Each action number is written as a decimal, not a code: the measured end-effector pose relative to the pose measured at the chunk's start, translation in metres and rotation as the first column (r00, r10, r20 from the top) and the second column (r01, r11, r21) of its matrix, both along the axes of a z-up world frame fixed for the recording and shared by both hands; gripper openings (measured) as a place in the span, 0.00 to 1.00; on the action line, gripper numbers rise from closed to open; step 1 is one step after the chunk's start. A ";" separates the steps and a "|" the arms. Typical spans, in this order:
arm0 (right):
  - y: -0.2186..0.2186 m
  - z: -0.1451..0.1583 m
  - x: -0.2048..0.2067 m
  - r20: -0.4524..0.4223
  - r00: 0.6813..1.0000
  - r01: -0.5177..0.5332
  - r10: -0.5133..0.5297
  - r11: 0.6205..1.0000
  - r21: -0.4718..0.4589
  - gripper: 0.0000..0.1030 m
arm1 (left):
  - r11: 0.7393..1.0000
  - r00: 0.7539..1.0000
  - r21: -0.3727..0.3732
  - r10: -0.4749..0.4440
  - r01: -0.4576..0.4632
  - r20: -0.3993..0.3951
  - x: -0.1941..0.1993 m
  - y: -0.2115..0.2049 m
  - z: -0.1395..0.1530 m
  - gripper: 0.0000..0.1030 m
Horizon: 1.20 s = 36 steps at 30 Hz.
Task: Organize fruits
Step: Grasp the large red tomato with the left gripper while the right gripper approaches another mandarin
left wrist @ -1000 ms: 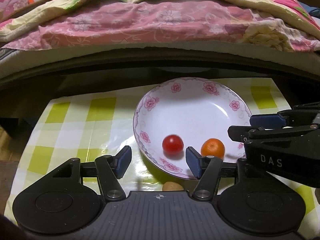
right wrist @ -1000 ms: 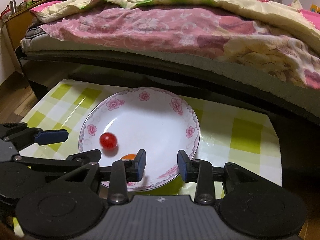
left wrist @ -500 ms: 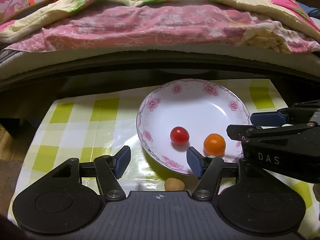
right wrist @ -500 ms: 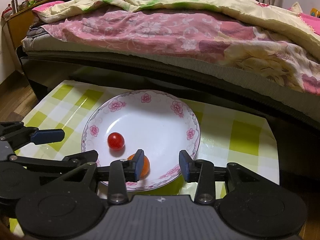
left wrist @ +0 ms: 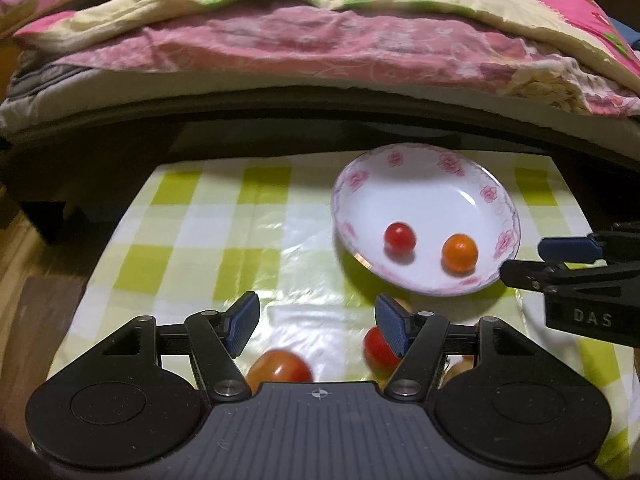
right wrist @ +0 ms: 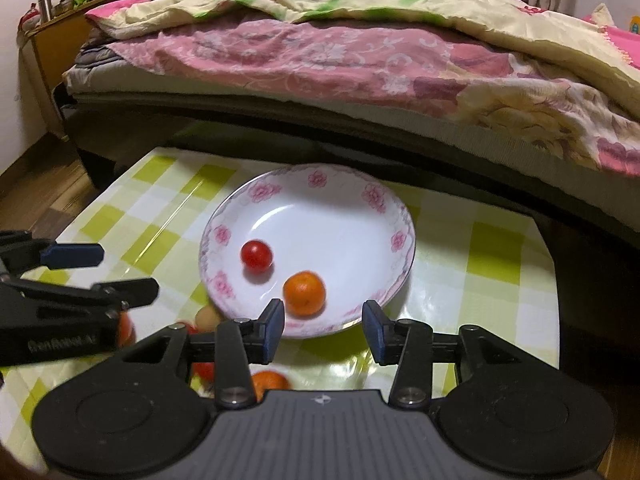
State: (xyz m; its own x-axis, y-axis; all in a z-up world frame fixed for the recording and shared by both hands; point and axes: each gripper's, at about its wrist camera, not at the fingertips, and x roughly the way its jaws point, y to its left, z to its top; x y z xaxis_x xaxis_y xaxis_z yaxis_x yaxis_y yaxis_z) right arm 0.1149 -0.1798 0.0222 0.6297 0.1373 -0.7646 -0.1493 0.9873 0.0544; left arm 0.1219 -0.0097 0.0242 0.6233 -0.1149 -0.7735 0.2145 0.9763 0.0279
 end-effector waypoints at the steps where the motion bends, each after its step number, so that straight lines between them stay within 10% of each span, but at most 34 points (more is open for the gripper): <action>1: 0.001 0.000 -0.003 -0.003 1.000 -0.004 0.004 1.000 -0.001 0.43 | 1.000 1.000 -0.002 0.005 -0.005 -0.005 -0.002 0.004 -0.001 0.69; 21: -0.011 -0.005 -0.036 -0.066 0.998 0.024 -0.021 0.999 0.044 0.47 | 0.998 0.988 0.010 0.064 -0.064 -0.139 0.016 0.020 -0.050 0.68; 36: -0.005 -0.025 -0.020 -0.114 0.993 -0.013 0.021 0.998 0.065 0.48 | 0.999 0.990 0.008 0.054 -0.054 -0.129 0.016 0.018 -0.052 0.50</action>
